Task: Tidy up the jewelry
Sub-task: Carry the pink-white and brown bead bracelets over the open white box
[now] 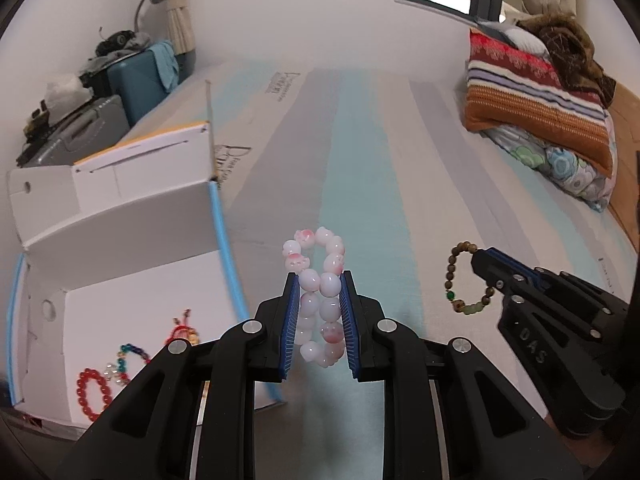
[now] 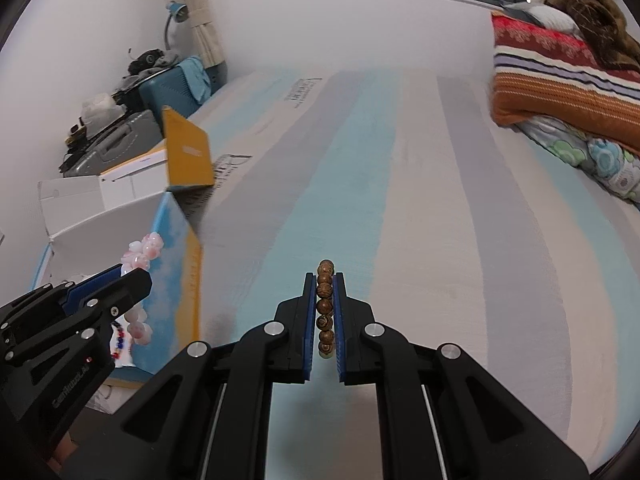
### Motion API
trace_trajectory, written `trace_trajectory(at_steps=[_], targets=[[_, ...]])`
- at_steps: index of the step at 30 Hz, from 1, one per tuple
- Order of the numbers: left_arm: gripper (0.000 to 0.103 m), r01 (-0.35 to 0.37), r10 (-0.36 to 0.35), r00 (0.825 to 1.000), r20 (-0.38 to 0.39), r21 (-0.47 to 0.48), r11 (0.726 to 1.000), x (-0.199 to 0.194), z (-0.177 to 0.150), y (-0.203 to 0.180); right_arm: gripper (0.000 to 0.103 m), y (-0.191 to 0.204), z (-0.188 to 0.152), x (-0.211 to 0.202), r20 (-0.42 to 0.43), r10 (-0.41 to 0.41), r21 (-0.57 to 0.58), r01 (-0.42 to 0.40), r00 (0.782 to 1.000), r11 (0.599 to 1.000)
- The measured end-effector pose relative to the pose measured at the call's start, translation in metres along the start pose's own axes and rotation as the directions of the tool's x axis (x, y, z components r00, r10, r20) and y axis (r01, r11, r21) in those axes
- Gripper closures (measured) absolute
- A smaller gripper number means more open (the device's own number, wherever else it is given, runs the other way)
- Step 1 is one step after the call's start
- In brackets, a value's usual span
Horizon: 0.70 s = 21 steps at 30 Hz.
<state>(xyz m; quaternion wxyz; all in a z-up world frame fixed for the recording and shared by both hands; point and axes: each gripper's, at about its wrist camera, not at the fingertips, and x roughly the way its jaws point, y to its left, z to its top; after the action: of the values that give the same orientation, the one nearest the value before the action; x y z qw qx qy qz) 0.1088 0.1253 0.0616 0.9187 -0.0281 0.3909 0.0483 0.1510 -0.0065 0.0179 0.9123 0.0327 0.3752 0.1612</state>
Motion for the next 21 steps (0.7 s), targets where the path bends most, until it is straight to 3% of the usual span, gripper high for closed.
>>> trace_trajectory(at_steps=[21], targets=[[0.083,-0.145,0.149,0.989,0.016,-0.150,0.978,-0.051,-0.017,0.136,0.096,0.133,0.015,-0.015,0.010,0.102,-0.149,-0.099,0.995,0.984]])
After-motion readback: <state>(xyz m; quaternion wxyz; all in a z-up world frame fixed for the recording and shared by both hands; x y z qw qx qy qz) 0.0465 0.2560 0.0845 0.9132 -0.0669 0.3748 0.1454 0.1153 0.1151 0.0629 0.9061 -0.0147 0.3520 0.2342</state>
